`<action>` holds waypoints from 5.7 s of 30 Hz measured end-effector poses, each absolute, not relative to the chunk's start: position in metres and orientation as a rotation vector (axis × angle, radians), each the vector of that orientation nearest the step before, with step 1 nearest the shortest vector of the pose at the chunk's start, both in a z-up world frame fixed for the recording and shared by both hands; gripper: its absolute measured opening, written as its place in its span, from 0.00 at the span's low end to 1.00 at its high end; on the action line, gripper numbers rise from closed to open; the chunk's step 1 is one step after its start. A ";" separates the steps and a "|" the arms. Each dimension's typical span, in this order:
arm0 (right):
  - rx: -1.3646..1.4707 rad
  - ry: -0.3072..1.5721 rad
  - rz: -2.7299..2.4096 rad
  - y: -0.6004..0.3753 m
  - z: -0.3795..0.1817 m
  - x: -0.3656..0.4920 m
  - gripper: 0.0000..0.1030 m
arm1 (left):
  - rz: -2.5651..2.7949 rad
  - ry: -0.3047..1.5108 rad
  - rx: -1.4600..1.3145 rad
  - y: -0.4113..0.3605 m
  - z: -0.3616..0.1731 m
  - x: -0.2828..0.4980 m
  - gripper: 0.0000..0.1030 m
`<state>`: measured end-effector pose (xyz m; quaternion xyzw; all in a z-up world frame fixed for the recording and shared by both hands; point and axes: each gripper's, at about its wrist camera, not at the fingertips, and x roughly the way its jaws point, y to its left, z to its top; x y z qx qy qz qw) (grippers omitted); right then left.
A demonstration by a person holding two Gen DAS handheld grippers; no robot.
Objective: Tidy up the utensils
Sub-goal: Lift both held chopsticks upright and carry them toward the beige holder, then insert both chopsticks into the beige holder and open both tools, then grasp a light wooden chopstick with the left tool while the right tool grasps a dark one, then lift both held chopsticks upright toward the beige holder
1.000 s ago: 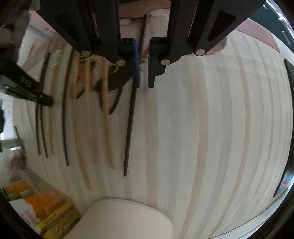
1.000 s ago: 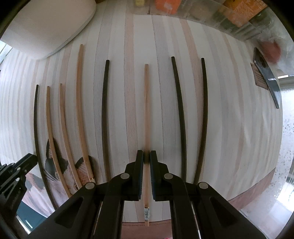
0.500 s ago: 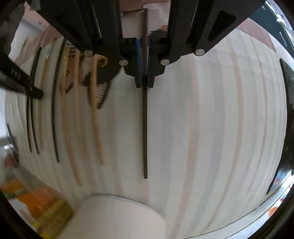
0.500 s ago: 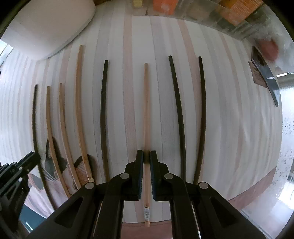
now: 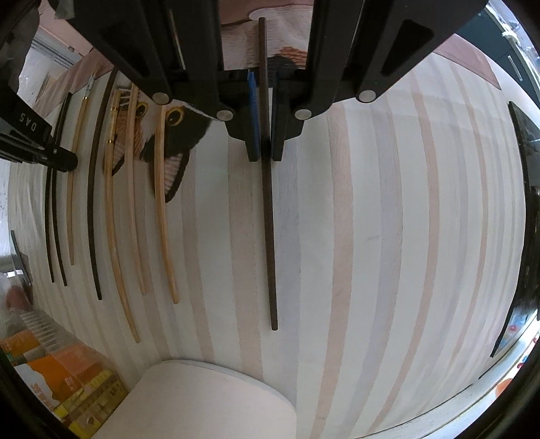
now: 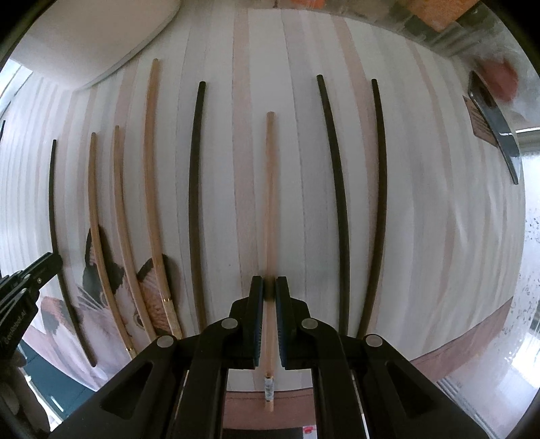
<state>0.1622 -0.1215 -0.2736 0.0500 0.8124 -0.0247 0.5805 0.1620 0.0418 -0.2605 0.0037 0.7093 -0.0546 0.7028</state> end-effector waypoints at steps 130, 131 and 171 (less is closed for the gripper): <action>0.357 1.617 -0.052 -0.154 -0.235 0.152 0.40 | -0.063 1.436 0.114 -0.033 -0.252 0.164 0.04; 0.356 1.624 -0.040 -0.151 -0.236 0.153 0.40 | -0.053 1.437 0.112 -0.026 -0.250 0.164 0.04; 0.095 1.836 -0.041 -0.120 -0.257 0.140 0.09 | -0.078 1.501 0.063 0.032 -0.258 0.157 0.05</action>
